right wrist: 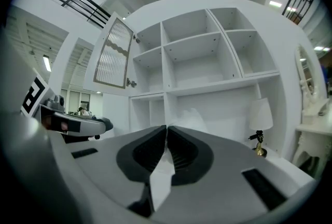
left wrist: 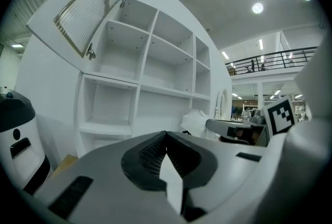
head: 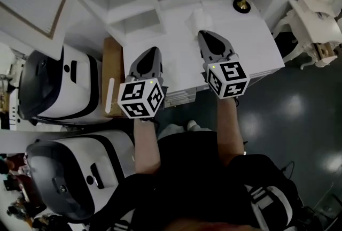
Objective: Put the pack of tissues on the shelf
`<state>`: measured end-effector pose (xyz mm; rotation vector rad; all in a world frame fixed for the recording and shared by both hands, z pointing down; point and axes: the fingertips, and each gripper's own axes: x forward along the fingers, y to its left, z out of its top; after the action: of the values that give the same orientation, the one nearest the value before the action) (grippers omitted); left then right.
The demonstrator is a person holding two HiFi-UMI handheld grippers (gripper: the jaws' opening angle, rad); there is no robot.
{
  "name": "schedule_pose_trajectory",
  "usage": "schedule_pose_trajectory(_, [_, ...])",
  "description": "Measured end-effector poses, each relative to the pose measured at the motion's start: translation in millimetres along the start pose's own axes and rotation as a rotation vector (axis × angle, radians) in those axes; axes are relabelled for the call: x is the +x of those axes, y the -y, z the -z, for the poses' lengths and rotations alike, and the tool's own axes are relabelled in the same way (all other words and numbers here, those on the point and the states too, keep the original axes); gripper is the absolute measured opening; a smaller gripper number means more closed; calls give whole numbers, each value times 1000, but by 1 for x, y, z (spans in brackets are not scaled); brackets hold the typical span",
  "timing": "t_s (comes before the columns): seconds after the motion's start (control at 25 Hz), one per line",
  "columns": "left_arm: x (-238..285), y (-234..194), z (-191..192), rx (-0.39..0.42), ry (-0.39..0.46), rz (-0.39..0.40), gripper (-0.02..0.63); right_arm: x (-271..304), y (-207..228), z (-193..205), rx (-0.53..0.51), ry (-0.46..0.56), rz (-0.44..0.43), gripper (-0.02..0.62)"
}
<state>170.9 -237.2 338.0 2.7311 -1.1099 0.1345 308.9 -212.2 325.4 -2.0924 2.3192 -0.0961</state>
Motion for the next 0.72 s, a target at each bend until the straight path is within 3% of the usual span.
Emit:
schedule_pose_trajectory(0.2, [5,13,-10,30,-11,2,11,-9,5,-9,16,8,-10,23])
schedule_pose_trajectory(0.4, [19,38,-5,85,-39,41,11,-22,14,-8,-94,-34,11,23])
schedule_pose_trajectory(0.72, [29,54,8,108,-48,80,11,-34,18,6,-99,-72,-17,23])
